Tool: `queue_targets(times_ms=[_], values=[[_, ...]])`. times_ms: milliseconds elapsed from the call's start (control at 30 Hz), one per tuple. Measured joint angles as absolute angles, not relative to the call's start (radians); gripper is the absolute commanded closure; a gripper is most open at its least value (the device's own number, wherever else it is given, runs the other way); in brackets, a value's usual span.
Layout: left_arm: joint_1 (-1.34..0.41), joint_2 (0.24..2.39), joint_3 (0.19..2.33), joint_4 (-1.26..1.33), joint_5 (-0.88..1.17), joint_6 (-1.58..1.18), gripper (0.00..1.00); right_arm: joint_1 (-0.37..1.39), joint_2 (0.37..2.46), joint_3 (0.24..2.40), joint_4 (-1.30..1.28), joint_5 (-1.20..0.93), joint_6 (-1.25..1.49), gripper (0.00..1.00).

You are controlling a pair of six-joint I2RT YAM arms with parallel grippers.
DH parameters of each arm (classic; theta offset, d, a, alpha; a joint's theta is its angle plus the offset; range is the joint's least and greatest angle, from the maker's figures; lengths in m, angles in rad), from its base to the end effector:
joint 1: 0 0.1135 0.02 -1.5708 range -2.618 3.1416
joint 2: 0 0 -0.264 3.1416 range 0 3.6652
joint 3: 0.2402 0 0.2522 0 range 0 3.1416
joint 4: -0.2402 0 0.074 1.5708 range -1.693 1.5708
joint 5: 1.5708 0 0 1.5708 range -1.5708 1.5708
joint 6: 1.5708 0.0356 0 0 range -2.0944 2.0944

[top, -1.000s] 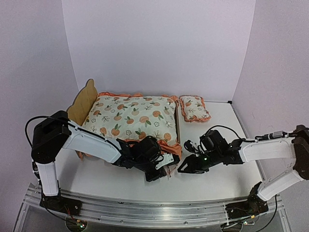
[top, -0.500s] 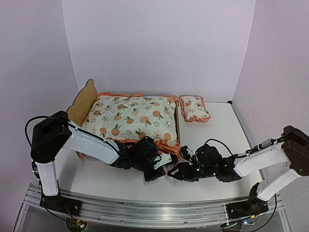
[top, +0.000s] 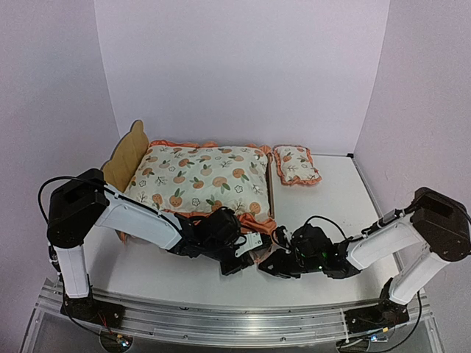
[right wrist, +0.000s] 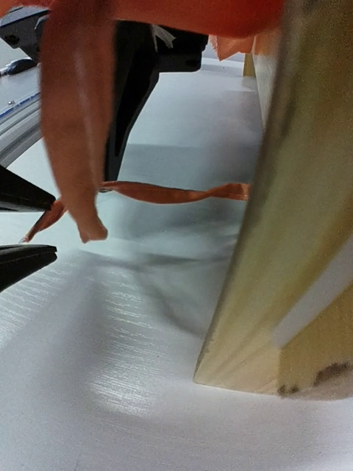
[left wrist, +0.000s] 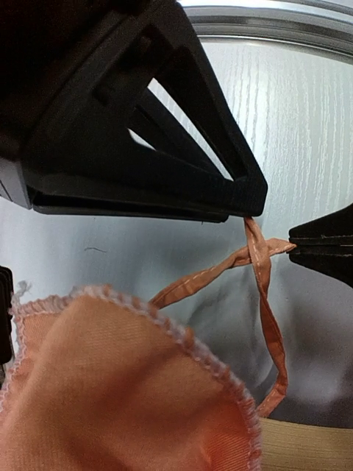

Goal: Set up the pet bed

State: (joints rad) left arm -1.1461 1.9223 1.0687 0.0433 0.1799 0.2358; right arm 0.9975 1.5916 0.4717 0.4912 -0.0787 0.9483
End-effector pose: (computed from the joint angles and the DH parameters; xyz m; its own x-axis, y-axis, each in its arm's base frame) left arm 0.1558 -0.3600 0.1372 -0.0690 0.7103 -0.7005 0.9908 0.1307 0.0350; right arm 0.1467 0.2324 0.1187 -0.8944 0.1078 -0.4340 -0.2493 0.6855 0.6840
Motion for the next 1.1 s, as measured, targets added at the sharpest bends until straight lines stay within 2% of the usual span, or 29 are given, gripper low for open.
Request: queue_targets(times_ms=[67, 333, 733, 967, 1100], values=[[-1.146, 1.922, 1.069, 0.046, 0.18, 0.236, 1.0, 0.997, 1.598, 0.472, 0.5, -0.079, 0.948, 1.0], [-1.14, 1.923, 1.072, 0.038, 0.171, 0.236, 1.0, 0.996, 1.593, 0.452, 0.52, -0.095, 0.944, 1.0], [-1.072, 1.923, 1.184, -0.085, 0.187, 0.297, 1.0, 0.993, 1.437, 0.344, 0.383, -0.145, 0.921, 1.0], [-1.073, 1.928, 1.207, -0.096, 0.194, 0.342, 1.0, 0.991, 1.365, 0.388, 0.2, -0.131, 0.837, 0.76], [-1.073, 1.939, 1.209, -0.095, 0.199, 0.365, 1.0, 0.964, 1.3, 0.429, 0.111, -0.118, 0.772, 0.69]])
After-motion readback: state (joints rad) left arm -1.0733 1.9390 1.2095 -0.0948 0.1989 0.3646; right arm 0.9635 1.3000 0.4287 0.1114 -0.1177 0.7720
